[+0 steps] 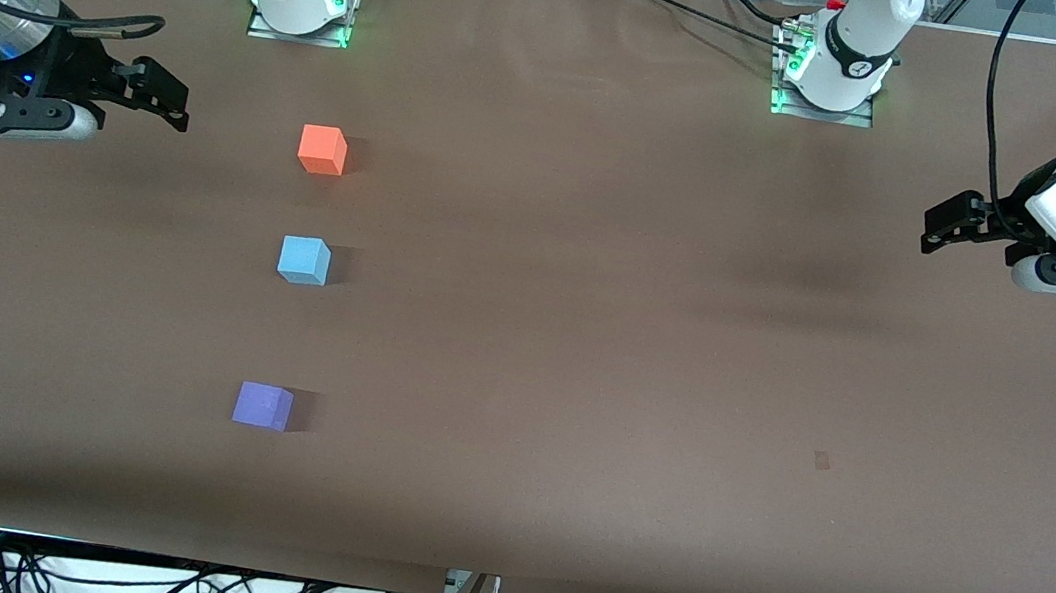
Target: Place blue block between orange and purple blocks
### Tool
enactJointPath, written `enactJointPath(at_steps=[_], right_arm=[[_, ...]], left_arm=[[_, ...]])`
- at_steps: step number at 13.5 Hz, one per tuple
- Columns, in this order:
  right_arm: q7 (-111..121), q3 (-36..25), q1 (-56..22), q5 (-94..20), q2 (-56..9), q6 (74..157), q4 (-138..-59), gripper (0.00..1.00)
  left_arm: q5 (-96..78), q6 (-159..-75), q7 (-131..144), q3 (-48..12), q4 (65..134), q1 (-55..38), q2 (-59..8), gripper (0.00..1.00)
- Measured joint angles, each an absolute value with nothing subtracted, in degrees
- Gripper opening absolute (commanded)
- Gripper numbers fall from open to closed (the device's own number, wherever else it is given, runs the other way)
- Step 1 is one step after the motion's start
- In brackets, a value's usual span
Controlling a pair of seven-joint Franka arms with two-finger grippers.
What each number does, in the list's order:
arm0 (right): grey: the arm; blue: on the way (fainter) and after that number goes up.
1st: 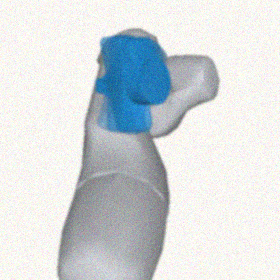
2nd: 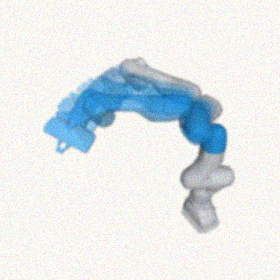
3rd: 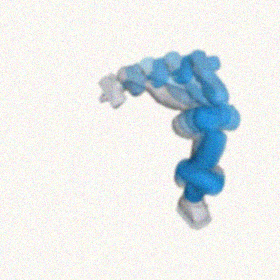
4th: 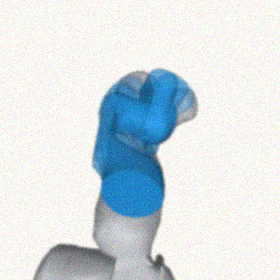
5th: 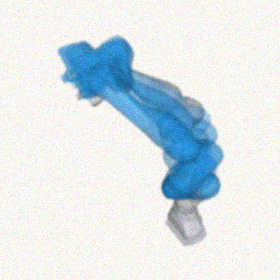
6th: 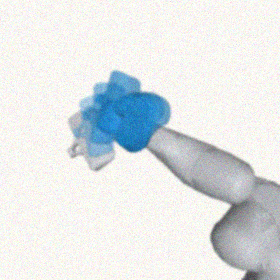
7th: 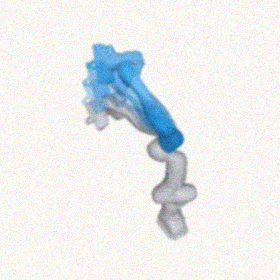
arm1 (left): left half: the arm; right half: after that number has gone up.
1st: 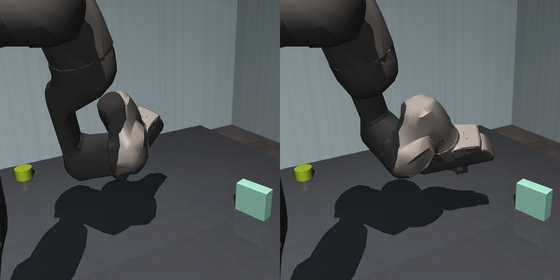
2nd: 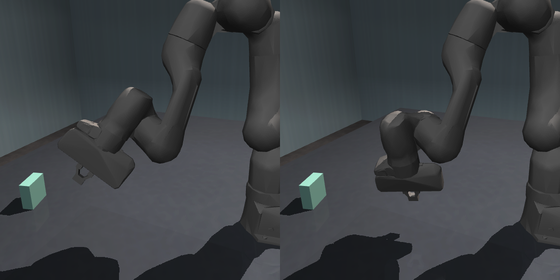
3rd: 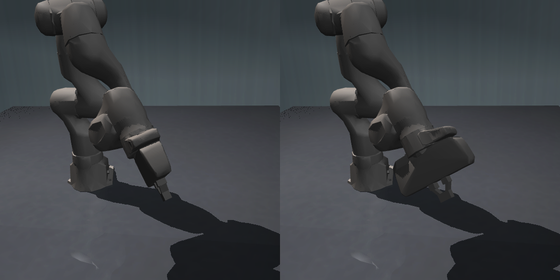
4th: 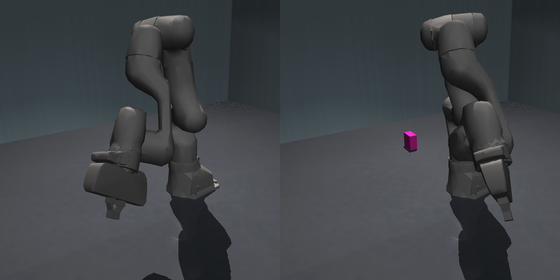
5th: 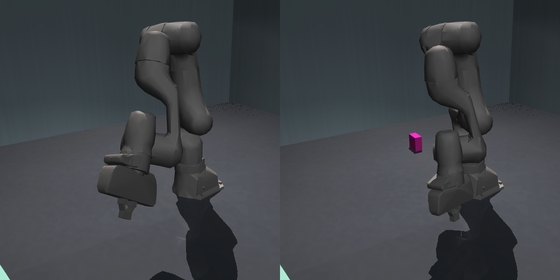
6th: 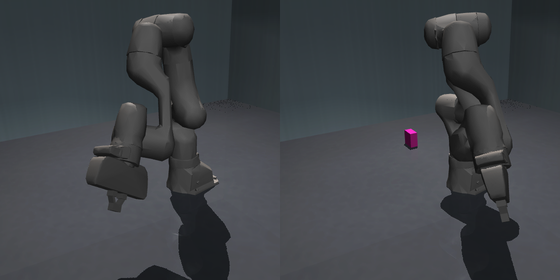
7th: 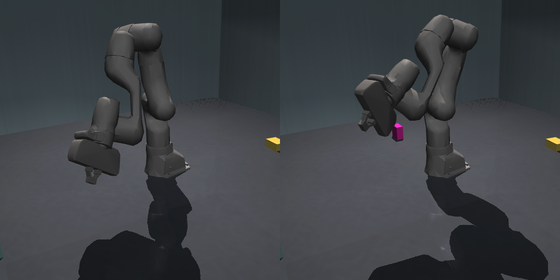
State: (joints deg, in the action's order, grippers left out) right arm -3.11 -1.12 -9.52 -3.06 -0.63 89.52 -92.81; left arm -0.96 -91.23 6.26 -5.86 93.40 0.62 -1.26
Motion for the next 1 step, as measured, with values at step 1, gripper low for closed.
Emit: enactJointPath(at_steps=[1], right_arm=[[-3.0, -1.1, -9.5, -3.1, -0.6, 89.5, -92.7, 1.0]], left_arm=[[-1.0, -91.2, 6.3, -5.9, 93.4, 0.6, -1.3, 1.0]])
